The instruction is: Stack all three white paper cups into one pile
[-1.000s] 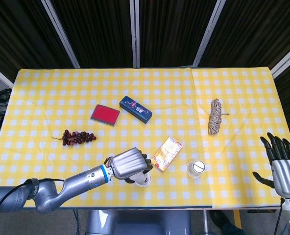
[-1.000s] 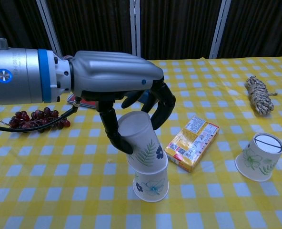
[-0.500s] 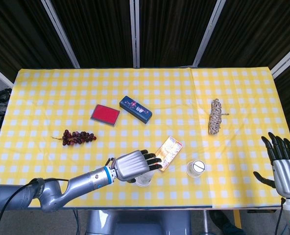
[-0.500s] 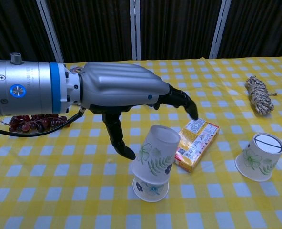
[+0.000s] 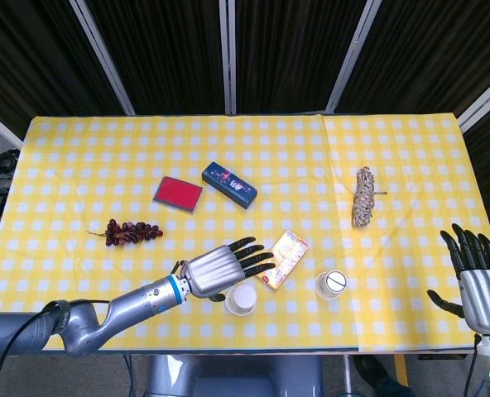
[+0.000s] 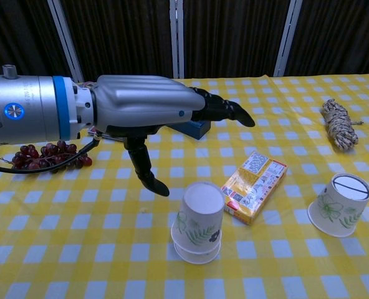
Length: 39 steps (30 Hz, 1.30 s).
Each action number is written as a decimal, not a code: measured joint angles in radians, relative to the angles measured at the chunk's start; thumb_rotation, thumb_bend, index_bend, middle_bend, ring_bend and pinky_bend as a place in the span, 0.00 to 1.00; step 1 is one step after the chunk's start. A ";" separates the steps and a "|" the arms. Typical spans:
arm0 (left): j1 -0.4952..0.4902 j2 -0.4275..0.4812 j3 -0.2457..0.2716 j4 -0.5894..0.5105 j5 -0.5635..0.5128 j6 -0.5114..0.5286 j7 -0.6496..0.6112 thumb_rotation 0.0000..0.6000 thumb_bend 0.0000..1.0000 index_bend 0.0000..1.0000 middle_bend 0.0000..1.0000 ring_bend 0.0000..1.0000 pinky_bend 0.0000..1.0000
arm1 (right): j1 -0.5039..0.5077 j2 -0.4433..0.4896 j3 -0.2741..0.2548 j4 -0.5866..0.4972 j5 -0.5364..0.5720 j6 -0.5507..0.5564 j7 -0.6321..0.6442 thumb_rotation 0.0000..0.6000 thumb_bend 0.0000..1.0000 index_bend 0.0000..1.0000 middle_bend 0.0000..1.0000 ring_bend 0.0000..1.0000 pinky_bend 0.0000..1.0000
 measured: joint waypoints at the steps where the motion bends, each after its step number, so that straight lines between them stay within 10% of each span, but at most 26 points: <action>1: 0.004 0.004 0.004 0.002 0.000 0.003 -0.005 1.00 0.00 0.00 0.00 0.00 0.02 | -0.001 0.000 0.000 -0.001 0.000 0.002 0.000 1.00 0.00 0.00 0.00 0.00 0.00; 29: 0.604 0.255 0.082 -0.046 -0.282 0.675 0.079 1.00 0.00 0.00 0.00 0.00 0.00 | 0.074 -0.026 -0.021 0.018 -0.035 -0.131 0.026 1.00 0.00 0.00 0.05 0.00 0.00; 39: 0.665 0.304 0.093 -0.062 -0.248 0.698 0.055 1.00 0.00 0.00 0.00 0.00 0.00 | 0.255 -0.047 -0.032 0.042 -0.123 -0.358 0.176 1.00 0.09 0.18 0.26 0.22 0.23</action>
